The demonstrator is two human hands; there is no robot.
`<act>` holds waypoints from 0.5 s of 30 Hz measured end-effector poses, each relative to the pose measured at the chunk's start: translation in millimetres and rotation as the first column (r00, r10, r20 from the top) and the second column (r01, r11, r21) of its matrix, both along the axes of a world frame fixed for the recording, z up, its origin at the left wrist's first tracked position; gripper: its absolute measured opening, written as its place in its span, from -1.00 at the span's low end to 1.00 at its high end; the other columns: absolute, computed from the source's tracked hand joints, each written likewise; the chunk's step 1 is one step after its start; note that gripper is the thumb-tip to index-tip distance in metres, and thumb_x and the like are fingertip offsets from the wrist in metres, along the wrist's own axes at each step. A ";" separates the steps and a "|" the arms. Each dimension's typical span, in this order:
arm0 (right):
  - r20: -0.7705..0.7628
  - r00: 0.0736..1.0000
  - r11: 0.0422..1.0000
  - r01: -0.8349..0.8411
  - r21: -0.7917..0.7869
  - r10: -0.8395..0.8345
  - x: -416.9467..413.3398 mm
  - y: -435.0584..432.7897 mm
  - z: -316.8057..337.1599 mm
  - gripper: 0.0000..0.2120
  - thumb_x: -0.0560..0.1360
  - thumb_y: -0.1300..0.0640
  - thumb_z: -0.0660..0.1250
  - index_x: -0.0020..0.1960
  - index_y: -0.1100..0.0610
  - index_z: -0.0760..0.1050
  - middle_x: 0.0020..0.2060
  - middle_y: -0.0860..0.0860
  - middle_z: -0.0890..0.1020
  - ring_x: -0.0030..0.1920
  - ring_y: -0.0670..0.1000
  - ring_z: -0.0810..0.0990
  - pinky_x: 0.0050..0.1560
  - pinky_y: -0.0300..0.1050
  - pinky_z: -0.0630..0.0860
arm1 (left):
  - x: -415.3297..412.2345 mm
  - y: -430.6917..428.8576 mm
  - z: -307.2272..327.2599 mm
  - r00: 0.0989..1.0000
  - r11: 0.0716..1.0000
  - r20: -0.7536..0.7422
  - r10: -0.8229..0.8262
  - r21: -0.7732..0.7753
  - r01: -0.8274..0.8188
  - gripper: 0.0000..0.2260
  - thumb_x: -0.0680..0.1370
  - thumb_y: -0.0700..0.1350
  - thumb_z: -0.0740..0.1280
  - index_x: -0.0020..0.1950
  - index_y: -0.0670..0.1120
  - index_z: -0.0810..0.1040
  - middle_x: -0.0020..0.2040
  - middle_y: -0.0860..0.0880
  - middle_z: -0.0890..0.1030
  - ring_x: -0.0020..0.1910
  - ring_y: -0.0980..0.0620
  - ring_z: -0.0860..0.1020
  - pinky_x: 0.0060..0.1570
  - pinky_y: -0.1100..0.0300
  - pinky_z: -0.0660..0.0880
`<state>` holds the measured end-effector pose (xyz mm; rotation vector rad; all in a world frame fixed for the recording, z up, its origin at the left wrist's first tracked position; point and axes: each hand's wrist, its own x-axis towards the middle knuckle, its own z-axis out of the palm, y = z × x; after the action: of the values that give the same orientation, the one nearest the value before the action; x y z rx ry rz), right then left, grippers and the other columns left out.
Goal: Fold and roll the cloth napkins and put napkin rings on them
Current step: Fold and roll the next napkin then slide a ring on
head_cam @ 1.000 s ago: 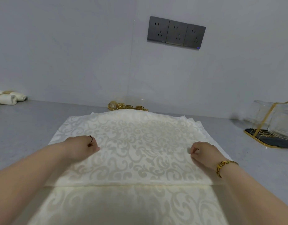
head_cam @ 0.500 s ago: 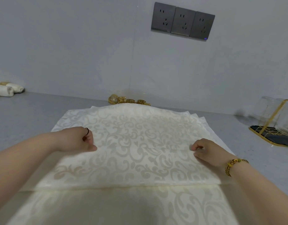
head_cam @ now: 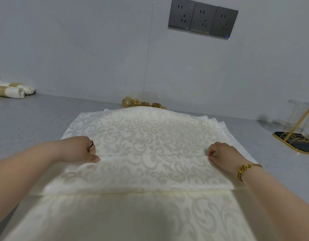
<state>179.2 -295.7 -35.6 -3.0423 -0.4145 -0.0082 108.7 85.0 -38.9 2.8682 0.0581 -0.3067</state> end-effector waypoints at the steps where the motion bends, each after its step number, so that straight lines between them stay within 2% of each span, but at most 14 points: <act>1: -0.007 1.000 1.000 -0.001 -0.015 0.001 0.8 1.3 0.0 -0.88 0.55 0.21 0.13 -0.07 0.00 0.34 0.06 -0.02 0.46 0.15 0.02 0.44 0.14 -0.23 0.29 | -0.4 -1.7 -0.3 1.000 1.000 0.027 -0.004 0.014 0.004 -0.72 0.50 -0.01 0.34 -0.35 -0.03 0.35 -0.38 0.08 0.38 -0.39 0.16 0.35 -0.37 0.39 0.26; 3: -0.043 0.999 0.999 -0.003 -0.035 0.001 2.9 2.7 1.8 -0.87 0.55 0.22 0.12 -0.06 -0.01 0.34 0.04 -0.04 0.44 0.16 0.02 0.42 0.14 -0.22 0.28 | -2.0 -4.3 1.3 0.998 1.000 0.068 0.001 0.003 -0.001 -0.85 0.48 -0.01 0.35 -0.15 0.02 0.39 -0.23 0.12 0.42 -0.28 0.20 0.39 -0.31 0.44 0.29; 4: -0.077 0.997 0.999 -0.006 -0.043 0.003 3.6 2.1 4.1 -0.86 0.55 0.22 0.12 -0.05 -0.03 0.33 0.02 -0.05 0.43 0.14 0.01 0.42 0.13 -0.23 0.28 | -2.1 -5.0 1.7 0.998 1.000 0.067 -0.001 -0.009 0.001 -0.84 0.48 -0.01 0.35 -0.06 0.03 0.39 -0.19 0.13 0.41 -0.25 0.20 0.39 -0.28 0.45 0.30; 7: -0.248 0.969 0.998 0.003 -0.068 -0.020 4.3 0.3 15.0 -0.86 0.52 0.16 0.15 -0.03 -0.08 0.34 -0.02 -0.07 0.40 0.05 0.00 0.38 0.04 -0.24 0.26 | -2.1 -4.1 3.2 1.000 0.999 0.022 -0.020 -0.027 0.021 -0.81 0.49 -0.01 0.35 0.02 0.03 0.39 -0.16 0.14 0.39 -0.20 0.20 0.39 -0.25 0.47 0.30; 11: -0.365 0.927 0.965 -0.009 -0.262 -0.090 8.2 5.1 29.7 -0.86 0.50 0.06 0.22 0.06 -0.05 0.34 0.01 -0.08 0.39 0.01 -0.03 0.38 -0.06 -0.27 0.29 | -1.6 -6.6 9.0 0.997 0.994 0.001 -0.077 0.075 0.077 -0.85 0.52 0.03 0.30 -0.06 0.06 0.34 -0.21 0.19 0.35 -0.20 0.21 0.36 -0.27 0.52 0.24; 13: -0.357 0.928 0.951 -0.010 -0.308 -0.106 12.1 8.6 30.2 -0.88 0.49 0.05 0.24 0.01 -0.06 0.36 -0.01 -0.07 0.41 0.00 -0.02 0.38 -0.03 -0.24 0.29 | -1.8 -9.2 11.5 0.994 0.979 0.014 -0.112 0.171 0.108 -0.87 0.55 0.06 0.25 -0.12 0.07 0.34 -0.26 0.20 0.35 -0.15 0.15 0.39 -0.25 0.51 0.22; 15: -0.335 0.936 0.935 -0.019 -0.355 -0.108 14.1 9.8 30.5 -0.93 0.50 0.04 0.23 -0.09 -0.07 0.33 -0.08 -0.08 0.41 0.00 0.01 0.35 0.02 -0.21 0.26 | -3.9 -12.7 13.0 0.988 0.957 0.011 -0.151 0.251 0.144 -0.76 0.57 0.06 0.19 -0.27 0.06 0.28 -0.31 0.17 0.33 -0.23 0.15 0.37 -0.30 0.45 0.22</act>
<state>193.3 -285.9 -5.1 -3.2955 -0.3470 0.6680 104.8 72.3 -26.0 3.1344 -0.1336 -0.3041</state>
